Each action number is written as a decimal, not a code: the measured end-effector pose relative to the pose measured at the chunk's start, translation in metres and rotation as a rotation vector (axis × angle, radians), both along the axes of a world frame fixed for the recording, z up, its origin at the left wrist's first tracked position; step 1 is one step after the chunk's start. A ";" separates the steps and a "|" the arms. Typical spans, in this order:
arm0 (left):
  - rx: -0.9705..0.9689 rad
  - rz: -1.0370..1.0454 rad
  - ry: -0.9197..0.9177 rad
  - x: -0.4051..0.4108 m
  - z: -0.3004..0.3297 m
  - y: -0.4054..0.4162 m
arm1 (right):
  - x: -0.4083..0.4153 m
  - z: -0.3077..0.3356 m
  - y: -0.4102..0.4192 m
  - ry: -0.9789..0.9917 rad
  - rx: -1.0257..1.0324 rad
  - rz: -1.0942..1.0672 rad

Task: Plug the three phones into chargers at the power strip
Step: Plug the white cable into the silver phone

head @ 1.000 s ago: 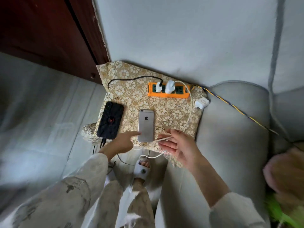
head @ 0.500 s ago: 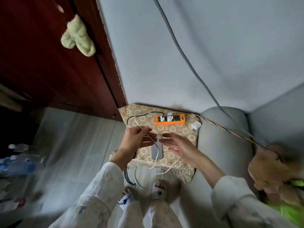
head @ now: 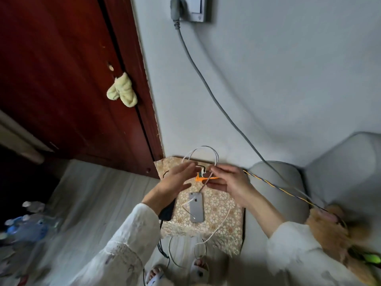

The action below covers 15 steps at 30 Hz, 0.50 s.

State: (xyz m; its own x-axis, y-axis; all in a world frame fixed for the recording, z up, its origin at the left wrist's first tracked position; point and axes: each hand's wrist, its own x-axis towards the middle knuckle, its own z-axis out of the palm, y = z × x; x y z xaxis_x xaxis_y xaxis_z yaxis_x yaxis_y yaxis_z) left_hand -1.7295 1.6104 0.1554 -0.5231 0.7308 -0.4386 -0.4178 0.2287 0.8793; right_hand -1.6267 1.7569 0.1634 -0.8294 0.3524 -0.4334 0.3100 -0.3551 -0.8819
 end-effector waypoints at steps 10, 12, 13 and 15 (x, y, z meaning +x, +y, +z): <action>-0.426 -0.201 0.895 0.002 0.004 -0.028 | 0.007 0.044 0.025 0.089 -0.280 -0.285; -0.552 -0.131 1.135 -0.005 0.006 -0.033 | 0.015 0.039 0.027 0.055 -0.309 -0.341; -0.607 -0.061 1.209 -0.006 0.008 -0.036 | 0.019 0.035 0.028 0.020 -0.293 -0.348; -0.702 0.069 1.229 -0.007 0.012 -0.038 | 0.028 0.026 0.028 -0.123 -0.167 -0.275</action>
State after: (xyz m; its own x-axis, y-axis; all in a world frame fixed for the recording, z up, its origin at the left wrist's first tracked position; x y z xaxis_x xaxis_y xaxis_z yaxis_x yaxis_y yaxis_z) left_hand -1.7365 1.5723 0.1672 -0.8566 0.5125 0.0595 0.4911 0.7743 0.3991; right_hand -1.5984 1.7852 0.1889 -0.6512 0.4716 -0.5946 0.2824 -0.5766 -0.7667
